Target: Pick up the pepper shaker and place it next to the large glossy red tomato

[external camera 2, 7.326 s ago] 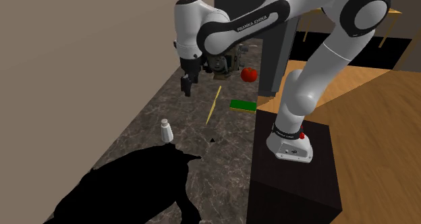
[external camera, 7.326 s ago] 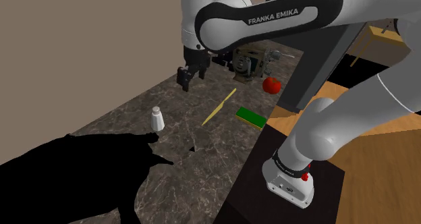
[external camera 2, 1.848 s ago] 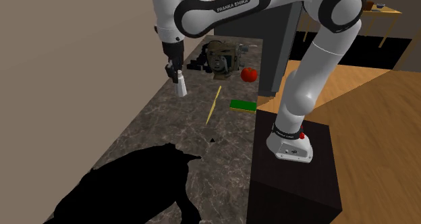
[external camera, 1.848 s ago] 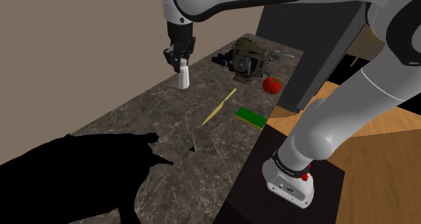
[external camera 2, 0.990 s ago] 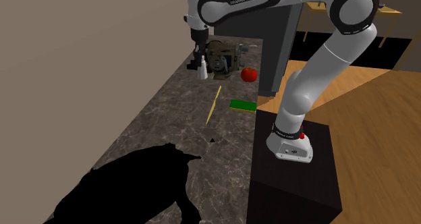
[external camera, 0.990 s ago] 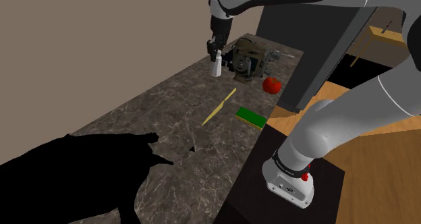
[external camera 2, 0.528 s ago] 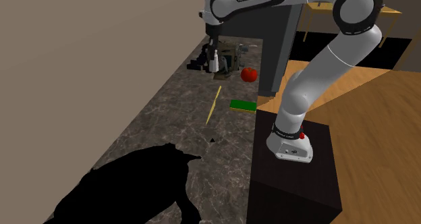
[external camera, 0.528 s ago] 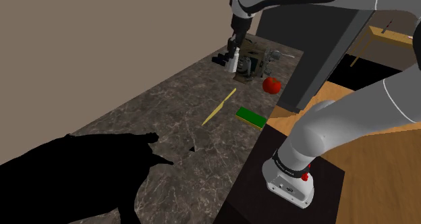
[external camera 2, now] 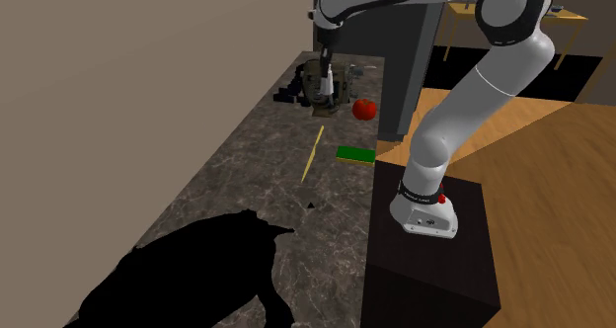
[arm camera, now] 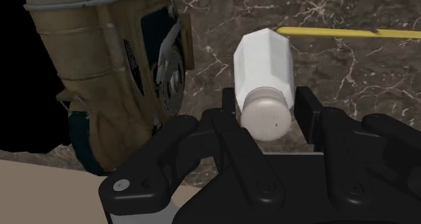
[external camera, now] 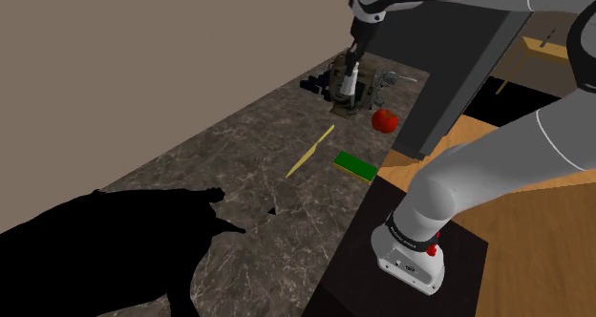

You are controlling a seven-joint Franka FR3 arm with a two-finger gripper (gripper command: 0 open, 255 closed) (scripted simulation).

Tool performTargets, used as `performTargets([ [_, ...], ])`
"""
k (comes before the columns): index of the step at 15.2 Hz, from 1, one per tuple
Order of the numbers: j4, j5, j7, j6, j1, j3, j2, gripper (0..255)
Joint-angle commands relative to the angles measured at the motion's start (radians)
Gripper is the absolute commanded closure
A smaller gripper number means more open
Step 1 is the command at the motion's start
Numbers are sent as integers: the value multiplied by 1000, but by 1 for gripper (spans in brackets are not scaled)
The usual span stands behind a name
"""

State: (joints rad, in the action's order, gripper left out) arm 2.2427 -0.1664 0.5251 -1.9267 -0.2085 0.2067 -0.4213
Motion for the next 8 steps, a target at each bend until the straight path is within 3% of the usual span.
performTargets([
  [1,-10,-9,56,-11,-18,41,14,255],
  [8,-111,-5,239,-30,-65,175,114,255],
])
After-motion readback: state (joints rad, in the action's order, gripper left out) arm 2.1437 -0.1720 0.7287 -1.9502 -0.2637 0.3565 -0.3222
